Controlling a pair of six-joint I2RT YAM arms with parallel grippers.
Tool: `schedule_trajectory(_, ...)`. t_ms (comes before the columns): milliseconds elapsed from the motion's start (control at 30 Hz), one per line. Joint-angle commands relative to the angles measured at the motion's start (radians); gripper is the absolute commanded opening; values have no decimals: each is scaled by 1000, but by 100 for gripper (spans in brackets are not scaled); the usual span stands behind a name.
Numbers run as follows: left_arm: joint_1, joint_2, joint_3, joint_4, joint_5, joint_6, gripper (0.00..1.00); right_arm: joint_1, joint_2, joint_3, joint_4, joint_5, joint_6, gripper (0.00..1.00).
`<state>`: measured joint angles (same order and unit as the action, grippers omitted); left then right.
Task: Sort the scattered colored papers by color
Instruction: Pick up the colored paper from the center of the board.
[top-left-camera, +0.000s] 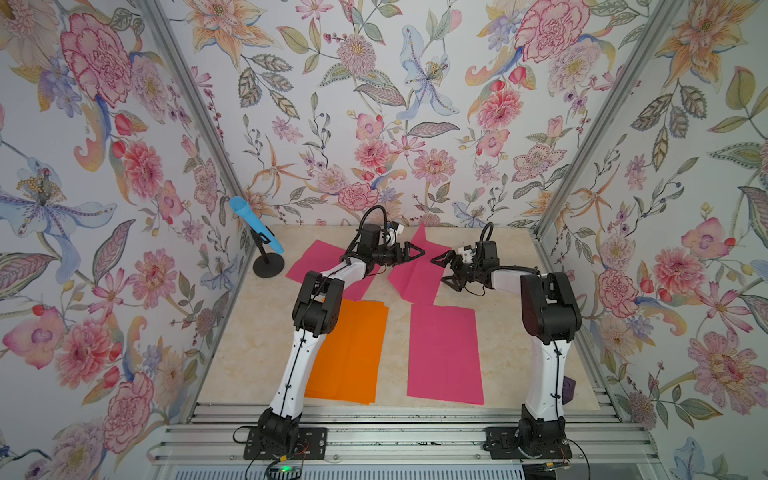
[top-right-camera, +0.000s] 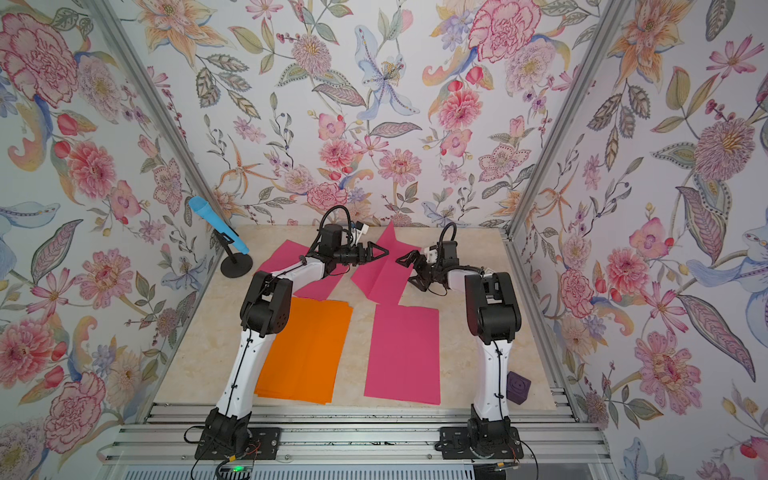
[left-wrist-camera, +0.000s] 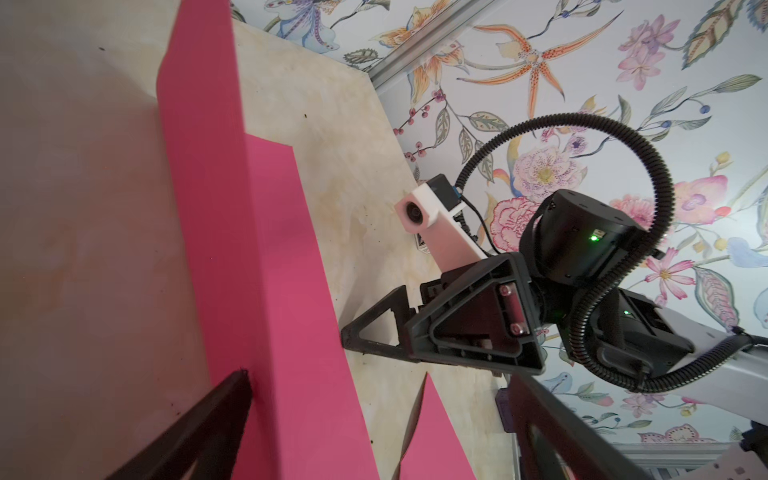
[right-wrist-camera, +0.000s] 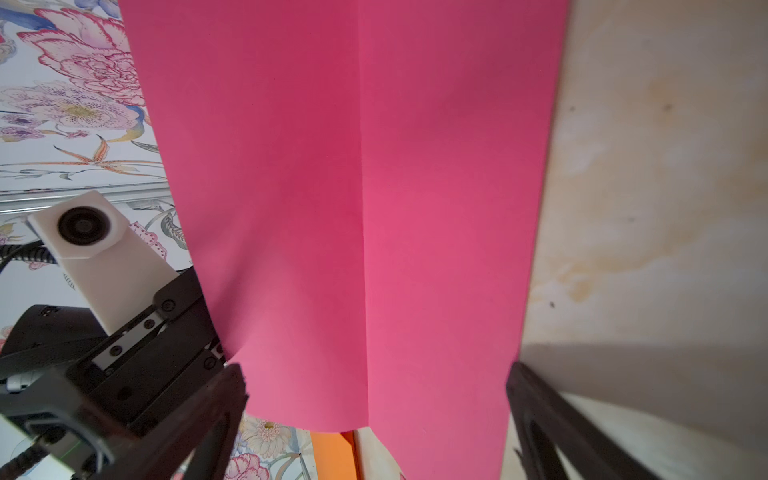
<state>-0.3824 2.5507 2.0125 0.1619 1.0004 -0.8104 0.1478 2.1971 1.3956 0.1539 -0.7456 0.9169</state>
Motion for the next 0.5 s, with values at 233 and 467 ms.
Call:
schedule_trajectory(233,15,78,335,-601,-282,358,80,-7,32,5,-50,13,-7,100)
schedule_trajectory(467,17,111,346,-613,-256,352,47,-8,25,13,-53,8,-5,100)
